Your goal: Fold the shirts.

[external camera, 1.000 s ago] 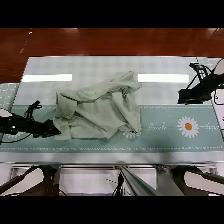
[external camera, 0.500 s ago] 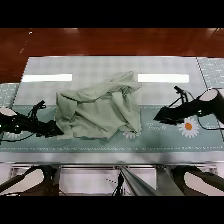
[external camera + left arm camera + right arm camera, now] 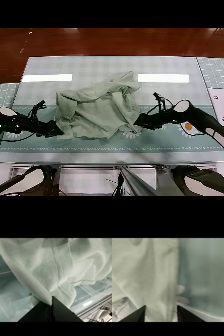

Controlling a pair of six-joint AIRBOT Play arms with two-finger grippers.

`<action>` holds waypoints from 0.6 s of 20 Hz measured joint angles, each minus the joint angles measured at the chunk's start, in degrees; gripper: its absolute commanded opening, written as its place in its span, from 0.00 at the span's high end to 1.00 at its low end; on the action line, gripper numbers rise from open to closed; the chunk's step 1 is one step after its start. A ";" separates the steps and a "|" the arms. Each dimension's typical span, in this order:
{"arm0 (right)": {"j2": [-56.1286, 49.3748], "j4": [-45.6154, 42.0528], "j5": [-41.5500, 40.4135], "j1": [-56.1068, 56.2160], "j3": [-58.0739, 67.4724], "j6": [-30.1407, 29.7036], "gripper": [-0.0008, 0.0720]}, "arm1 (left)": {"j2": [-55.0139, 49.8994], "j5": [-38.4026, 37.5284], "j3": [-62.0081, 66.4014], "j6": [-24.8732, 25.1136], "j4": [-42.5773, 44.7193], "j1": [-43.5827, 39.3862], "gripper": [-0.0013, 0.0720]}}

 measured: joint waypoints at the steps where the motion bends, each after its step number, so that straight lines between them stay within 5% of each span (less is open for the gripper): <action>1: -0.63 0.52 -1.27 1.49 -0.13 0.52 0.91 | 0.00 0.00 0.00 0.07 -0.26 0.00 0.95; 7: 3.61 6.16 -0.52 3.65 4.87 -2.95 0.95 | 5.11 -1.18 6.01 2.19 -7.65 0.00 0.95; 12: 18.93 -0.76 3.15 -2.43 20.83 -5.70 0.96 | 19.26 3.72 24.02 2.80 -19.28 0.00 0.95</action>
